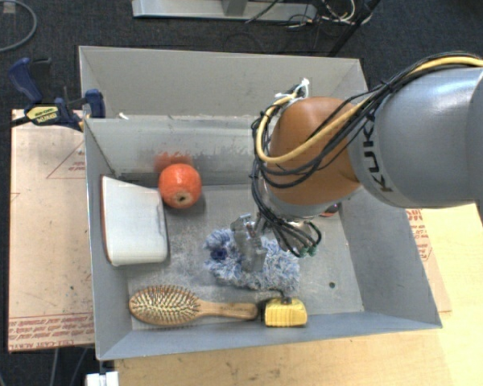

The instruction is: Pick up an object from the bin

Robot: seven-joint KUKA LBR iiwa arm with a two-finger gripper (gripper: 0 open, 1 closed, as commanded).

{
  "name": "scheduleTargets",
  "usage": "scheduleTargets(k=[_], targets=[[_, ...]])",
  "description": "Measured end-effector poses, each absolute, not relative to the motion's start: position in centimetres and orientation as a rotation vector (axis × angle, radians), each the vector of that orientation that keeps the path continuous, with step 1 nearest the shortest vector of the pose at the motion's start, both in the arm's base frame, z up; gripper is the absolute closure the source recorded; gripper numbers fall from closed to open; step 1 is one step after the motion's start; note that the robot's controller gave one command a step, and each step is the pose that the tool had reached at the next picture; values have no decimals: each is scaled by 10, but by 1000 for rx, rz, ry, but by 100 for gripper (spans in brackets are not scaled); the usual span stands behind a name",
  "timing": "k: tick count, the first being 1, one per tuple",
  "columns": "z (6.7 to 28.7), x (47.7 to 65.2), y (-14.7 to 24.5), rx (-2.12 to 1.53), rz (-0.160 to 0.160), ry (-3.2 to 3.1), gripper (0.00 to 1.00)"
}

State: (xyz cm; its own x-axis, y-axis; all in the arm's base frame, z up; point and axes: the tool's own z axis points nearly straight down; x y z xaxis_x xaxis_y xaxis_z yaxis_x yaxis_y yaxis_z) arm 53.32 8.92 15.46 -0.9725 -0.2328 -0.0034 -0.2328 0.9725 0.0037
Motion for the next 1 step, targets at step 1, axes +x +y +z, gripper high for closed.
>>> scheduleTargets(k=[1], targets=[[188, 527, 99, -359, 4, 3135, 100]])
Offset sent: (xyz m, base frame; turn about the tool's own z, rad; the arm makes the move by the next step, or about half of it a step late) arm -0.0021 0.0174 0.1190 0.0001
